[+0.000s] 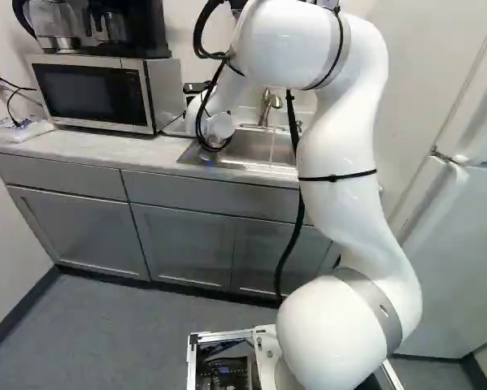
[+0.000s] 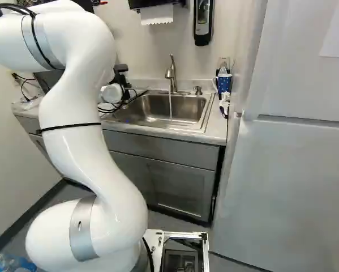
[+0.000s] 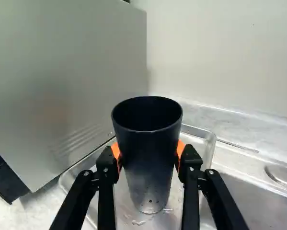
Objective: Rinse the cup and place it in the tray
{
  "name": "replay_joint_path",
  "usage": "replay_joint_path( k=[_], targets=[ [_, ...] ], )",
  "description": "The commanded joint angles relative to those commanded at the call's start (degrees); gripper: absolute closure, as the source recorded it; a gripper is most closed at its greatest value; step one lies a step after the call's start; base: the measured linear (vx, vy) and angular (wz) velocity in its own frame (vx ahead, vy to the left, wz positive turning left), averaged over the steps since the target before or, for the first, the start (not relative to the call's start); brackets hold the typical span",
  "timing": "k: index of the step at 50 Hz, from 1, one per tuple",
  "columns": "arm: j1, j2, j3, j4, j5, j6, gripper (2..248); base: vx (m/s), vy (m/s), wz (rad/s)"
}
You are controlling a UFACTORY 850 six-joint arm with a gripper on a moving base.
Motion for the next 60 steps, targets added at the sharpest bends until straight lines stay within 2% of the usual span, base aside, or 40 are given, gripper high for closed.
replay_joint_path(
  k=[5, 6, 10, 11, 15, 16, 20, 21, 60],
  targets=[
    [0.0, 0.0, 0.0, 0.0, 0.0, 0.0, 126, 0.0, 0.0, 0.0],
    [0.0, 0.0, 0.0, 0.0, 0.0, 0.0, 107, 0.0, 0.0, 0.0],
    [0.0, 0.0, 0.0, 0.0, 0.0, 0.0, 107, 0.0, 0.0, 0.0],
    [0.0, 0.0, 0.0, 0.0, 0.0, 0.0, 74, 0.0, 0.0, 0.0],
    [0.0, 0.0, 0.0, 0.0, 0.0, 0.0, 74, 0.0, 0.0, 0.0],
    [0.0, 0.0, 0.0, 0.0, 0.0, 0.0, 39, 0.0, 0.0, 0.0],
    [0.0, 0.0, 0.0, 0.0, 0.0, 0.0, 39, 0.0, 0.0, 0.0],
    [0.0, 0.0, 0.0, 0.0, 0.0, 0.0, 5, 0.0, 0.0, 0.0],
    [0.0, 2.5, -0.7, 0.0, -0.2, 0.0, 3, 0.0, 0.0, 0.0]
  ],
)
